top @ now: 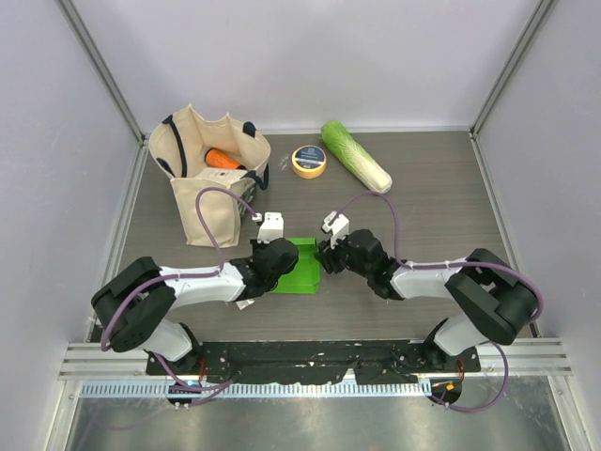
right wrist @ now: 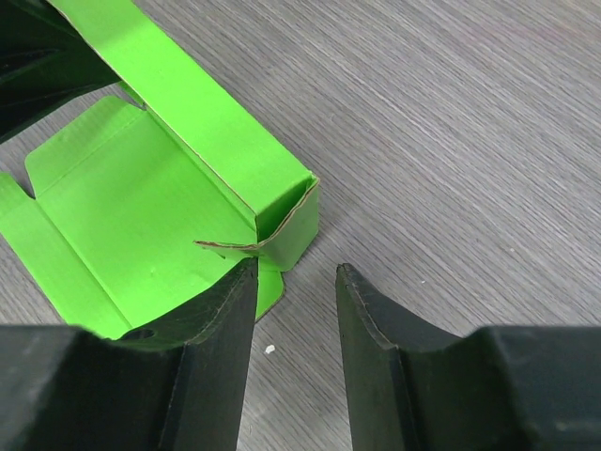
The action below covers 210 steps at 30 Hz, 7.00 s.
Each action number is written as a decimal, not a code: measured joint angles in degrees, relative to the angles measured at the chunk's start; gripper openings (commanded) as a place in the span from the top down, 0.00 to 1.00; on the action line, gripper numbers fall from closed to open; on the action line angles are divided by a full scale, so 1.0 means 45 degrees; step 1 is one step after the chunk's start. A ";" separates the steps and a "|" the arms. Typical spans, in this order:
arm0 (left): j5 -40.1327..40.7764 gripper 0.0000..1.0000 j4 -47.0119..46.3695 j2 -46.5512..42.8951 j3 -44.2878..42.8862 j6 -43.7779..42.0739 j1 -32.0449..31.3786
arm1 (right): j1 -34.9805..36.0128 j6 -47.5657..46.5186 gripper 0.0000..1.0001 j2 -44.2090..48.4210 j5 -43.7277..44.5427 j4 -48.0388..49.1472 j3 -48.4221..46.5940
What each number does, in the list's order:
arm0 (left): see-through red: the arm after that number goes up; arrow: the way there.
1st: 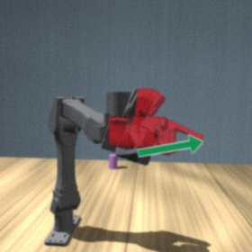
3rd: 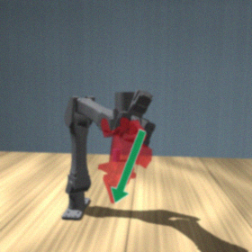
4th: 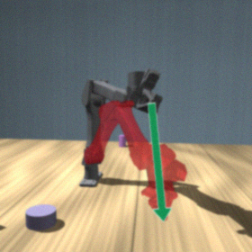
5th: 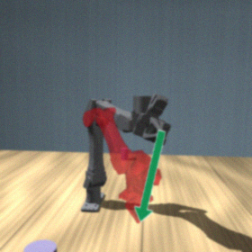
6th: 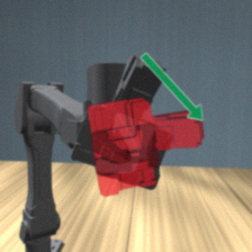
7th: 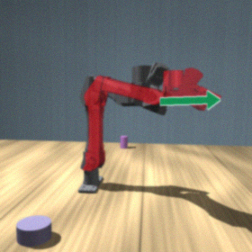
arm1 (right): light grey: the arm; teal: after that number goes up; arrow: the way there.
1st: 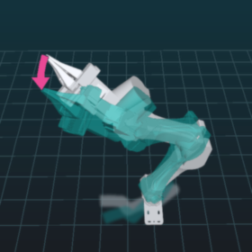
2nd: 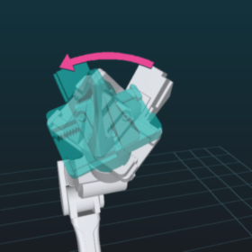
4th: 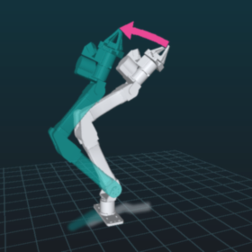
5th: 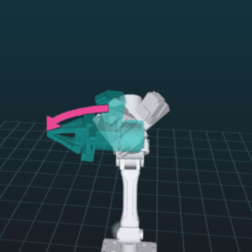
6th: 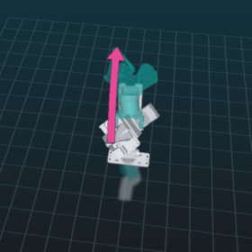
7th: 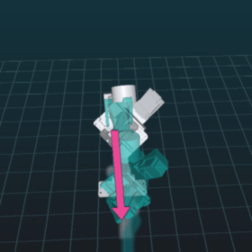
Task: Fold the paper box
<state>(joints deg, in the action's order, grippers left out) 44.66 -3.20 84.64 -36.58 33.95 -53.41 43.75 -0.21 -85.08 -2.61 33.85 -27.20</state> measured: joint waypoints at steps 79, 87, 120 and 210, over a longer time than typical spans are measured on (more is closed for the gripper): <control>-0.0738 1.00 -0.0087 -0.0121 0.0155 0.1651 0.0024 | 0.2064 0.2297 0.63 -0.2555 0.5722 0.5071 0.0617; -0.0738 1.00 -0.0087 -0.0121 0.0160 0.1433 0.0029 | 0.1943 0.1705 0.67 -0.3011 0.5557 0.4847 0.0053; -0.0797 1.00 0.0078 -0.0160 0.0180 0.1831 0.0078 | 0.3920 0.2749 0.43 -0.4804 1.2526 0.2691 -0.2380; -0.1307 1.00 0.0024 -0.0253 0.0160 0.1700 0.0034 | 0.1001 0.1457 0.60 -0.0316 0.3351 0.2016 0.1073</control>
<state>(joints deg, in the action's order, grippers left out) 38.79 -3.09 83.50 -35.86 41.60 -53.25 48.25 6.35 -86.50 12.47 42.92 -22.37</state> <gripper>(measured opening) 0.069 0.421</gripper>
